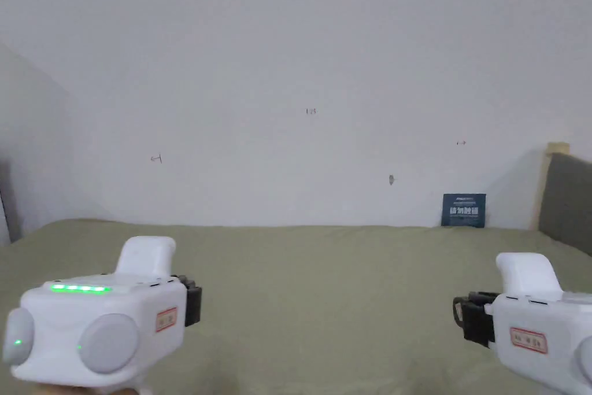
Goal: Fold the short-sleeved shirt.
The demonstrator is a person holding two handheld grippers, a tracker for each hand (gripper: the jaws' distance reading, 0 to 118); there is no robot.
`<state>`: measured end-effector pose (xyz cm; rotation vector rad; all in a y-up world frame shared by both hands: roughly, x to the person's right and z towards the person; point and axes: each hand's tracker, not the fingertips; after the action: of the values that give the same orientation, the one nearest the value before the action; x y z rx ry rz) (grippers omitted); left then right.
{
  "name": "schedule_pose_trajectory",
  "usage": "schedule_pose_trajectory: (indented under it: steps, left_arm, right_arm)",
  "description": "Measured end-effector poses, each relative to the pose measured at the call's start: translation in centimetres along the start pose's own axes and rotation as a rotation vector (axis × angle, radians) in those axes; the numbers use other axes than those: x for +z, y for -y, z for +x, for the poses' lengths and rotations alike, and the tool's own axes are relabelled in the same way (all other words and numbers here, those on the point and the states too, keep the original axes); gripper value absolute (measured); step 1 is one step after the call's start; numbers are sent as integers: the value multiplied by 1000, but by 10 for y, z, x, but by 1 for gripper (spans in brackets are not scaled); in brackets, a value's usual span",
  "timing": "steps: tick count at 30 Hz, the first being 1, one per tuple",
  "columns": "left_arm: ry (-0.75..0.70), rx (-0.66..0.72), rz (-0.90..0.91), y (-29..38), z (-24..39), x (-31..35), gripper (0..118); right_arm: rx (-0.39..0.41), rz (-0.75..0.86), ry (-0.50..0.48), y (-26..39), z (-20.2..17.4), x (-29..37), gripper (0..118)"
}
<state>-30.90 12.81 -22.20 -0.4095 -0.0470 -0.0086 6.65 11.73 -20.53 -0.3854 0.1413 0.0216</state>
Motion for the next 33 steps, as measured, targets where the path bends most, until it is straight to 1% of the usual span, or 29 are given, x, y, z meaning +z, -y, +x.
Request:
schedule_pose_trajectory:
  steps: [1,2,3,5,7,9,11,15,18,21,22,23,24,25,26,27,28,29,31,33]
  left_arm:
    - [20,-23,34,-3,14,1,0]
    - [36,-41,48,-5,28,1,0]
    - [13,-52,72,-6,51,4,0]
    - [-48,-73,138,-2,68,6,0]
    - [-71,-36,167,3,84,10,0]
    - [-72,37,147,11,84,7,0]
    - [-110,51,142,19,90,5,0]
    - [-124,24,123,30,92,4,0]
    - [-126,32,125,31,88,6,0]
    - [-131,47,134,29,85,9,0]
    - [-124,62,141,28,83,11,8]
    - [-95,86,157,28,79,13,34]
    - [-93,109,173,28,79,14,93]
    - [-130,114,188,28,81,14,118]
    - [-179,79,241,33,81,16,116]
    - [-181,68,271,21,80,9,118]
    - [-179,53,280,16,80,5,118]
    - [-164,45,264,11,80,-1,118]
    - [-165,31,240,23,87,24,118]
    - [-162,32,226,25,87,24,118]
  right_arm:
    - [37,29,76,-7,-5,3,1]
    - [57,63,134,-12,-9,4,1]
    - [57,95,178,-15,-11,5,1]
    - [42,159,267,-16,-17,3,1]
    - [12,181,311,-9,-21,0,1]
    - [5,164,287,0,-25,-6,1]
    - [7,139,292,9,-31,-11,1]
    - [23,122,277,21,-37,-15,1]
    - [22,116,263,21,-37,-11,1]
    - [39,130,279,17,-40,-5,1]
    - [43,147,287,17,-41,-2,2]
    - [47,169,310,16,-43,-1,14]
    - [61,198,369,17,-49,2,56]
    - [49,223,353,19,-53,1,85]
    - [81,239,395,20,-54,4,95]
    - [68,303,358,23,-55,8,94]
    - [53,336,337,24,-56,11,94]
    - [46,323,341,24,-58,12,94]
    - [45,282,341,19,-62,9,94]
    - [54,256,301,20,-59,4,94]
